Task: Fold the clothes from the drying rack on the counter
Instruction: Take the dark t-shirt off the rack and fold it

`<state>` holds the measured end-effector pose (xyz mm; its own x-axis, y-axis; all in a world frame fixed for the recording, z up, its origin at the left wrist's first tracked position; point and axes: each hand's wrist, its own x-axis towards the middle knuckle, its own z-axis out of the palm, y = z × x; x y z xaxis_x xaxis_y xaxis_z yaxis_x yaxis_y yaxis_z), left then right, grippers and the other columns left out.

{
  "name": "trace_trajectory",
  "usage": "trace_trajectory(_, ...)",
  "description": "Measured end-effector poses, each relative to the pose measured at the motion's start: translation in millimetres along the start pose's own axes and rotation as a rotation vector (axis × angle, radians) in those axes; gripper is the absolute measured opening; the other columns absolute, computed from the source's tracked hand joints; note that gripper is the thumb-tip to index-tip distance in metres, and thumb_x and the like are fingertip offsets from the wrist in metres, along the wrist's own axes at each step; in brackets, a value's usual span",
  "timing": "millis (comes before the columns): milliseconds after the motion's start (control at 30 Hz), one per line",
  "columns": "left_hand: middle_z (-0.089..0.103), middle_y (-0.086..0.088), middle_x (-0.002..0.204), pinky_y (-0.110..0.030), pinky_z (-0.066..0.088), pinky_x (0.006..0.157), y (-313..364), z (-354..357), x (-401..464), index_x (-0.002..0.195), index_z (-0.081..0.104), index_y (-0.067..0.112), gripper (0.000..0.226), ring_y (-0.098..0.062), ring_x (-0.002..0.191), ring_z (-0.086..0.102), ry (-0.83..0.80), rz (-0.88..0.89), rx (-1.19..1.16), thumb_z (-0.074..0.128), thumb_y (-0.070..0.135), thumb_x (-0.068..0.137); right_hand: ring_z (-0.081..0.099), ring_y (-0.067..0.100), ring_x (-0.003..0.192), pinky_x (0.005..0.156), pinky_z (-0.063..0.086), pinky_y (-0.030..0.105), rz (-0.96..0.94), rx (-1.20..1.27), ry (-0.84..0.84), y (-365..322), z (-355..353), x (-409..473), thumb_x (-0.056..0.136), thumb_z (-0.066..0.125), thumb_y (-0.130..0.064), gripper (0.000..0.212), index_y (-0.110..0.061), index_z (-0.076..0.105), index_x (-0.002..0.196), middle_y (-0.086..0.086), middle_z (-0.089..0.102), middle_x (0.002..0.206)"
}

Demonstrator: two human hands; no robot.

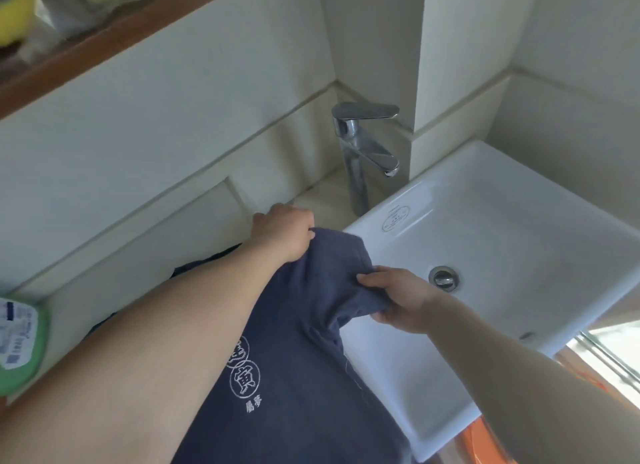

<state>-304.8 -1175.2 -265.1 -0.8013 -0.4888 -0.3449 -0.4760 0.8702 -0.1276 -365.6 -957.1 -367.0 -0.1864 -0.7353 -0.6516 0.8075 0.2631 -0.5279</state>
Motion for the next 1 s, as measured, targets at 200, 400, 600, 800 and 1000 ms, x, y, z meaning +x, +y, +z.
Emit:
trace_trajectory(200, 0.052, 0.006, 0.106, -0.036, 0.048, 0.091, -37, -16, -35, 0.110, 0.065, 0.022, 0.017, -0.019, 0.102, 0.055, 0.126, -0.016, -0.326, 0.056, 0.034, 0.102, 0.066, 0.042, 0.114, 0.090, 0.055, 0.049, -0.212, -0.067, 0.020, -37, 28, -17, 0.085, 0.057, 0.006, 0.046, 0.002, 0.058, 0.131, 0.025, 0.067, 0.126)
trace_trajectory(400, 0.062, 0.001, 0.085, -0.033, 0.050, 0.071, -75, -12, -94, 0.081, 0.061, 0.016, 0.022, -0.026, 0.079, 0.060, 0.166, -0.249, -0.542, 0.044, 0.015, 0.095, 0.065, 0.034, 0.092, 0.076, 0.050, 0.041, -0.360, -0.302, -0.120, -51, 101, -62, 0.073, 0.054, 0.006, 0.046, -0.002, 0.060, 0.118, 0.020, 0.069, 0.100)
trace_trajectory(600, 0.073, -0.006, 0.107, -0.040, 0.061, 0.077, -84, 23, -164, 0.115, 0.067, 0.019, 0.039, -0.025, 0.091, 0.073, 0.003, -0.644, -1.358, 0.045, 0.049, 0.104, 0.059, 0.006, 0.069, 0.062, 0.049, 0.020, -0.585, -1.103, -0.084, -9, 166, -85, 0.082, 0.053, 0.000, 0.047, -0.030, 0.067, 0.115, -0.011, 0.062, 0.087)
trace_trajectory(800, 0.072, -0.005, 0.113, -0.047, 0.062, 0.076, -85, 62, -202, 0.117, 0.063, 0.023, 0.067, -0.032, 0.102, 0.069, -0.058, -0.812, -1.555, 0.054, 0.080, 0.081, 0.057, 0.012, 0.103, 0.090, 0.048, 0.029, -0.676, -1.810, -0.325, 68, 175, -89, 0.094, 0.058, -0.033, 0.028, -0.029, 0.070, 0.119, -0.007, 0.065, 0.109)
trace_trajectory(1000, 0.066, -0.004, 0.097, -0.035, 0.059, 0.070, -81, 86, -221, 0.097, 0.058, 0.013, 0.024, -0.026, 0.087, 0.068, 0.002, -0.632, -0.809, 0.056, 0.037, 0.097, 0.050, 0.021, 0.115, 0.099, 0.044, 0.031, -0.839, -1.597, 0.262, 69, 147, -77, 0.098, 0.052, -0.030, 0.026, -0.029, 0.067, 0.119, -0.008, 0.060, 0.122)
